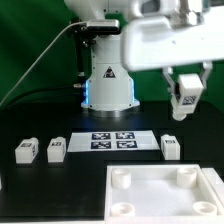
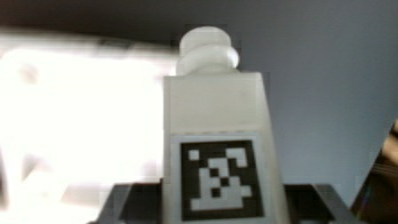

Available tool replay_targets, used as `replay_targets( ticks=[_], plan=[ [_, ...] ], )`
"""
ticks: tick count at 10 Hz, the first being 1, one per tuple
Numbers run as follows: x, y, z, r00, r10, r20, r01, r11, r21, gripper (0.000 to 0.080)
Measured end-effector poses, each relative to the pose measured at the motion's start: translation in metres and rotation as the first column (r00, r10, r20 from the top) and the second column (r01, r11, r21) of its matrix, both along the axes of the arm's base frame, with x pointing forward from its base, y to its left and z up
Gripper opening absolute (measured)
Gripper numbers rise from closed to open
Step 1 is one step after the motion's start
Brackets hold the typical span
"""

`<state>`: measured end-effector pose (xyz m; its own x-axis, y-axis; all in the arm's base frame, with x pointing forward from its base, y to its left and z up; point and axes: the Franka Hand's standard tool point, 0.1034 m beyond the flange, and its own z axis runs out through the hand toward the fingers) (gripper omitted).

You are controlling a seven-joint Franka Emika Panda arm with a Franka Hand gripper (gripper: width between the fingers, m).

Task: Assemble one leg

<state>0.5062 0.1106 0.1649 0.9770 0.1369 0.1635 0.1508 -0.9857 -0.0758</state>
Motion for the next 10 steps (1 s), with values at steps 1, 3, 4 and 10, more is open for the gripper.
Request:
replay_targets(
  ticks=[1,3,4,10],
  plan=[
    [0.02,-0.009,0.008,0.996,-0.027,0.085,0.025,0.999,0.027,0.0294],
    [0.046,-0.012,0.023,0.962,-0.051,0.267,0.038,0.998,0.052,0.0294],
    [0.042,-0.017,0.02,0.926,-0.055,0.373,0.043,0.998,0.042,0.0294],
    [0.053,-0.024,0.005,0.891,-0.065,0.45,0.052,0.998,0.04,0.0294]
  ],
)
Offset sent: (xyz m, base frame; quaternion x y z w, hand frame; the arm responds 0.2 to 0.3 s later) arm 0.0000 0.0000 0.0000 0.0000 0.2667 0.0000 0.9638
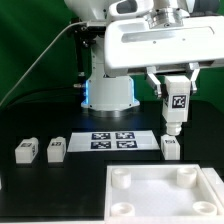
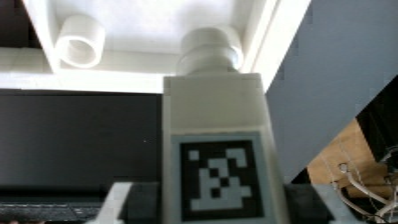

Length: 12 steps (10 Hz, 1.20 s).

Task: Assemble one leg

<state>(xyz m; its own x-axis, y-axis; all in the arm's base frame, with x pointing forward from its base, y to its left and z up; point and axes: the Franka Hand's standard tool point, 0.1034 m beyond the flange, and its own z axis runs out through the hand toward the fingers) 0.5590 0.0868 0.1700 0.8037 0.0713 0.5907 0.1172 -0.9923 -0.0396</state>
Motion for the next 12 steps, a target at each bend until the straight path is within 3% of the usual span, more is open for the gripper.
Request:
replay_targets(
  ticks=[1,2,5,9,12],
  plan=[
    [0.023,0.004,0.006,1.0,-0.004,0.019,0.004,1.0,0.015,0.0294],
    [0.04,0.008,0.003,1.0,-0.007,0.031,0.006,1.0,0.027,0.0294],
    [0.06,0.025,-0.028,0.999,-0.019,0.032,0.017,0.998,0.058,0.0294],
    [0.061,0.032,-0.059,1.0,-0.015,-0.004,0.015,0.998,0.066,0.0294],
    [0.058,0.026,-0.071,0.999,-0.022,-0.023,0.024,0.998,0.062,0.0294]
  ],
)
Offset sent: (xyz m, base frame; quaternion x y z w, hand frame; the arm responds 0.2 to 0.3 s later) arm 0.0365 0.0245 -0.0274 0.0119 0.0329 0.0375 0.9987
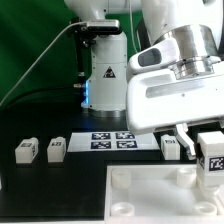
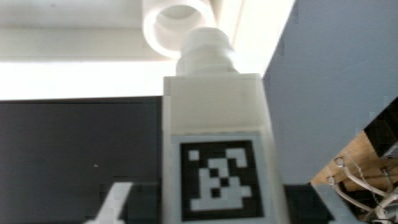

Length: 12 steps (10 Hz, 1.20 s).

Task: Assemble one leg

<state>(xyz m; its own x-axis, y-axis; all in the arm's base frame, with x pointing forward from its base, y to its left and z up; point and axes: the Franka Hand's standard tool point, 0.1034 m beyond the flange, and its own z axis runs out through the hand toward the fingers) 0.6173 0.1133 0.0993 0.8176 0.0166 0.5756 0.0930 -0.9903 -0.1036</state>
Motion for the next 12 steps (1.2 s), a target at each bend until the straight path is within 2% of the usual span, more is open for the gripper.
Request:
replay_targets(
  ticks=[2,5,9,12],
  plan=[
    [-0.001,-0.003,-0.01,1.0,-0.005,-0.013,0.005,1.0,0.0,0.0294],
    [0.005,-0.003,-0.012,1.0,-0.01,-0.007,0.01,1.0,0.003,0.0294],
    [-0.004,0.001,-0.027,0.999,-0.03,-0.02,0.03,1.0,0.002,0.0294],
    [-0.011,0.004,-0.029,0.991,-0.135,0.007,0.135,0.991,-0.02,0.0294]
  ],
)
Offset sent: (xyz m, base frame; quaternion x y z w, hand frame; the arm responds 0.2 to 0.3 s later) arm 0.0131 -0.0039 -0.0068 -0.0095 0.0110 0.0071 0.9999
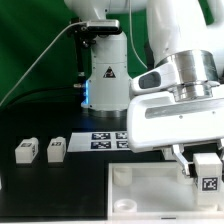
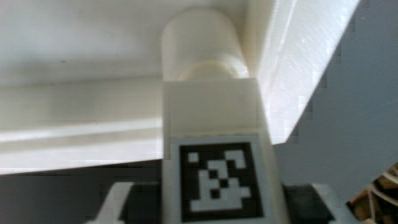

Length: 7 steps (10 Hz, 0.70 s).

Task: Assemble one leg

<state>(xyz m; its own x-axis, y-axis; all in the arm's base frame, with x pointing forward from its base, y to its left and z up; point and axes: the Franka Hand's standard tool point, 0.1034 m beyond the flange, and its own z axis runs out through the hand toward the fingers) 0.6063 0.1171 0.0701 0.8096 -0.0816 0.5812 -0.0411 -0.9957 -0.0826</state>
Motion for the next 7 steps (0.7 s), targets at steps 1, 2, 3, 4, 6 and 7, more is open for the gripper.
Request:
replay_targets(
  ticks=[1,2,3,4,6,7],
  plan=[
    [-0.0029,0.0017,-0.0005,1.0,-0.028,0.0,0.028,1.0,-0.013,0.0294],
    [-0.004,0.0024,-0.0006,0.999,-0.033,-0.005,0.033,0.999,-0.03,0.0294],
    [-0.0033,0.0015,-0.0011,0.999,-0.026,-0.032,0.025,0.999,-0.031,0.0294],
    [-0.0051,0.0014,-0.004,0.999,-0.025,-0.045,0.024,0.999,-0.029,0.0365],
    [-0.0057,0.0014,-0.0048,0.998,-0.025,-0.049,0.024,0.999,-0.028,0.0567],
    [-0.0059,0.0012,-0.005,0.998,-0.025,-0.05,0.024,0.999,-0.028,0.0632]
  ],
)
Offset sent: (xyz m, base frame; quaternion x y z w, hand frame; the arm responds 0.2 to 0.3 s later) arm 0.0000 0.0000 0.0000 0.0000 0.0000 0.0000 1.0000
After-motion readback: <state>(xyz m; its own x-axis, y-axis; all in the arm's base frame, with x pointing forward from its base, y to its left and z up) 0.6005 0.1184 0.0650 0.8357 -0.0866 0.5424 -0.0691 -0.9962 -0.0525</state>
